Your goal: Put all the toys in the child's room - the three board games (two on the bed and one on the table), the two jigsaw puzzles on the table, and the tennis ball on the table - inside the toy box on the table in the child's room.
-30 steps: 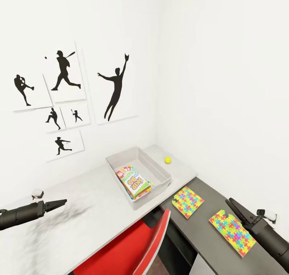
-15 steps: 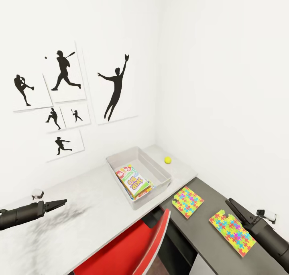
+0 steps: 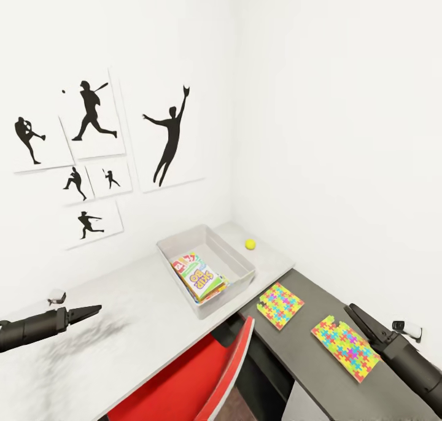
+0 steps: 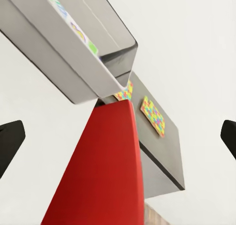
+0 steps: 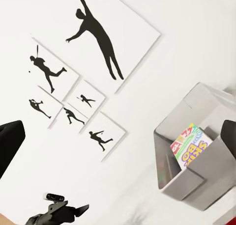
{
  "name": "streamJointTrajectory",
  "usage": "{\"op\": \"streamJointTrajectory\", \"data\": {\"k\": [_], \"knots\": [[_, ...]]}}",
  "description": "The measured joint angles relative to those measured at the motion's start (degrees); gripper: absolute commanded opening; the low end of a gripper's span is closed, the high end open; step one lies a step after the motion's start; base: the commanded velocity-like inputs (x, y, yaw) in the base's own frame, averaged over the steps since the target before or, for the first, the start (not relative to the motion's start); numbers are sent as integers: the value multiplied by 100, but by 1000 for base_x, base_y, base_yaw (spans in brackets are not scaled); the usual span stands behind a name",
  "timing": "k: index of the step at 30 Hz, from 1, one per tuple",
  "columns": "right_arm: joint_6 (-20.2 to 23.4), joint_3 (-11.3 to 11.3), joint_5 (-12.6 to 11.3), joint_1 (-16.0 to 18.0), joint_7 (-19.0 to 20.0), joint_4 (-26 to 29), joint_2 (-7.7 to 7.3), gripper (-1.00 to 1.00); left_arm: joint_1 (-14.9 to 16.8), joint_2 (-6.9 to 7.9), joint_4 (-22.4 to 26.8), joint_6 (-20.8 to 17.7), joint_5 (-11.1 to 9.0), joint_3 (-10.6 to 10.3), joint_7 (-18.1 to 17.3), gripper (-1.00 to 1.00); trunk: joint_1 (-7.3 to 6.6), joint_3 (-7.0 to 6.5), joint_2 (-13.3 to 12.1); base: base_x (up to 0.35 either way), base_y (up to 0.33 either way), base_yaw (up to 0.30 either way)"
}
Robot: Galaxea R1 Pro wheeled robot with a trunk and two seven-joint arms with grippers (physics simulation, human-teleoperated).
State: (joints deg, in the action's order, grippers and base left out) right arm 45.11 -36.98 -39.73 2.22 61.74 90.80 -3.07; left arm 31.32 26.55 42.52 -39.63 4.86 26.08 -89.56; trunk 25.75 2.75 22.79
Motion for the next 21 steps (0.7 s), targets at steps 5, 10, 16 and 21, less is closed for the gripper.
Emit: {"op": "streamJointTrajectory", "data": {"k": [5, 10, 16, 21], "knots": [[0, 0, 0, 0, 0, 0, 0, 100, 0, 38, -2, -11, 4, 49, 0, 100, 0, -40, 0, -8, 0, -171], [0, 5, 0, 0, 0, 0, 0, 100, 0, 55, -2, -7, 11, 245, 0, 100, 0, -81, 0, -2, 0, -176], [0, 8, 0, 0, 0, 0, 0, 100, 0, 70, -3, -8, 20, 427, 1, 100, 0, -130, 0, -1, 0, -177], [0, 9, 0, 1, -1, 1, 0, 100, 0, 85, -2, -69, 22, 466, 0, 100, 0, -169, 2, 0, 0, -178]]}}
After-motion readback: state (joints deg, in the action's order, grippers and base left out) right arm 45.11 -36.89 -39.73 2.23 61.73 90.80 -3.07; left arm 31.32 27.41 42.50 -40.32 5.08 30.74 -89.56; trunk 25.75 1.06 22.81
